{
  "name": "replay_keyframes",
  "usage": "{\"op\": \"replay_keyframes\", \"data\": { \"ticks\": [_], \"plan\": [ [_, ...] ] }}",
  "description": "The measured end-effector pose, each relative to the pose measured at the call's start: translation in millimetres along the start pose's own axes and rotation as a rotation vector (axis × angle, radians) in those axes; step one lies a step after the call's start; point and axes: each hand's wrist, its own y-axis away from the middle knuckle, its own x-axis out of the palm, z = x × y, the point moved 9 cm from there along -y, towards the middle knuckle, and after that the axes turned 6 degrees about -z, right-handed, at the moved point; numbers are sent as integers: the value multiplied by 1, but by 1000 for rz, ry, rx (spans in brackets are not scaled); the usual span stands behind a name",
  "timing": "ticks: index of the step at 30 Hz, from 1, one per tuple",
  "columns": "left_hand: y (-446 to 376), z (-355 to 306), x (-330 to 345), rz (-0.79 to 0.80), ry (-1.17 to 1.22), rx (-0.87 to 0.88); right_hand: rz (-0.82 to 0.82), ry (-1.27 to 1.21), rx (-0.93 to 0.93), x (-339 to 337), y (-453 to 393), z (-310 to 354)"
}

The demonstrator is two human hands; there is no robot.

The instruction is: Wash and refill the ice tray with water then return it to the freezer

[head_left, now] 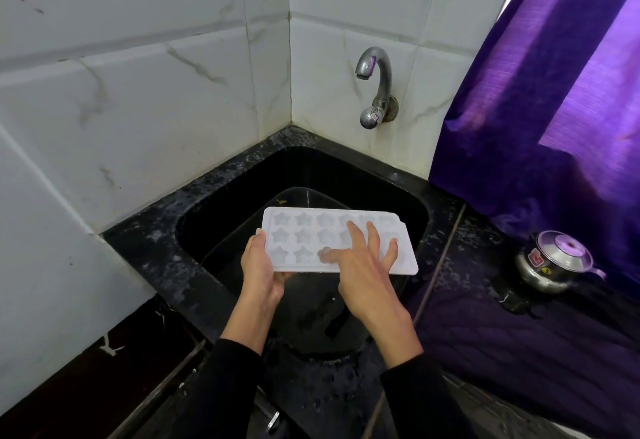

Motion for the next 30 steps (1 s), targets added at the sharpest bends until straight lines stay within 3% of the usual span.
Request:
{"op": "replay_keyframes", "data": {
  "ticks": [30],
  "plan": [
    [4, 8, -5, -30, 10, -38, 10, 75, 11, 6, -3, -1]
  ]
}}
